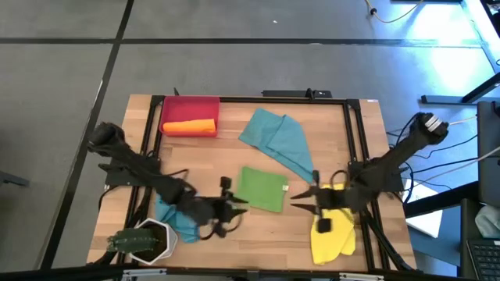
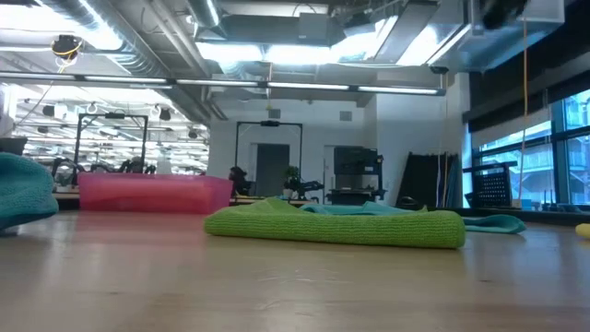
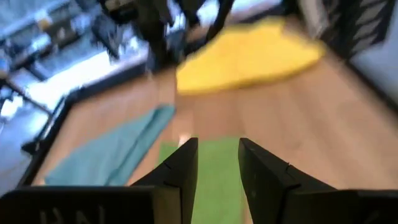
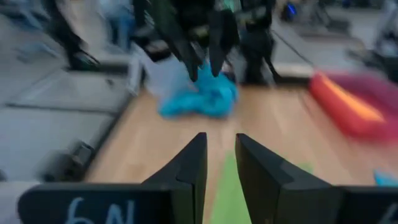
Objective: Roll microfiber towels into tight, uniform cylinder then place into a basket
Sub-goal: Roll the green microfiber towel
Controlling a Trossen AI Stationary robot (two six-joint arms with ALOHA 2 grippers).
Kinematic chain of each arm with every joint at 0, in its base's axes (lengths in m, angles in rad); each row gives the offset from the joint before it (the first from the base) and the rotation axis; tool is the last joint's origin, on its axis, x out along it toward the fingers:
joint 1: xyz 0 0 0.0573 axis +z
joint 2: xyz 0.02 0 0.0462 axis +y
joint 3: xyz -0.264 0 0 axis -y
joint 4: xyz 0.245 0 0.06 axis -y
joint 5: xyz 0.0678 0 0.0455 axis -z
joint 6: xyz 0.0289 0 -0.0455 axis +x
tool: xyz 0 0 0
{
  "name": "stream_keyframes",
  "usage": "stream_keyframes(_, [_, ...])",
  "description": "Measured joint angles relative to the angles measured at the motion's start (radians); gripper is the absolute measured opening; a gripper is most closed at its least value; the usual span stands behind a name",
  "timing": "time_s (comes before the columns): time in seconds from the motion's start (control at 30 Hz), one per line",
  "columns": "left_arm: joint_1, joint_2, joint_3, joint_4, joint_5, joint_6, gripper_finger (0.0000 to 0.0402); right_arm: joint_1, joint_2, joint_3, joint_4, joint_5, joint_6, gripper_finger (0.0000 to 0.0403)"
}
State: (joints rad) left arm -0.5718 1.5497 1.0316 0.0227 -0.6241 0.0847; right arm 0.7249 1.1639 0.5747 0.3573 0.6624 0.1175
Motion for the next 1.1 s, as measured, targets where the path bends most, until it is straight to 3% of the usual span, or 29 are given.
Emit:
stream_keyframes(0.13, [-0.103, -0.076, -0.068, 0.096, -0.098, 0.038, 0.0105, 0.086, -0.159, -0.002, -0.05, 0.014, -0.096, 0.0086])
stream_keyframes(0.27, [-0.167, -0.12, -0.185, 0.283, -0.194, 0.123, 0.0105, 0.165, -0.328, -0.002, -0.071, 0.138, -0.216, 0.0086])
stream_keyframes(0.4, [-0.171, -0.15, -0.274, 0.397, -0.211, 0.161, 0.0105, 0.216, -0.479, -0.002, -0.114, 0.283, -0.255, 0.0086])
stream_keyframes(0.53, [-0.139, -0.15, -0.297, 0.397, -0.21, 0.153, 0.0105, 0.228, -0.582, -0.002, -0.13, 0.326, -0.257, 0.0086])
stream_keyframes(0.77, [-0.086, -0.15, -0.297, 0.392, -0.187, 0.069, 0.0105, 0.228, -0.673, -0.003, -0.13, 0.325, -0.257, 0.0086])
stream_keyframes(0.97, [-0.027, -0.082, -0.296, 0.28, 0.021, -0.102, 0.0105, 0.228, -0.691, -0.003, -0.131, 0.324, -0.257, 0.0086])
stream_keyframes(1.1, [-0.016, -0.004, -0.296, 0.276, 0.061, -0.114, 0.0105, 0.228, -0.69, -0.003, -0.132, 0.323, -0.257, 0.0086])
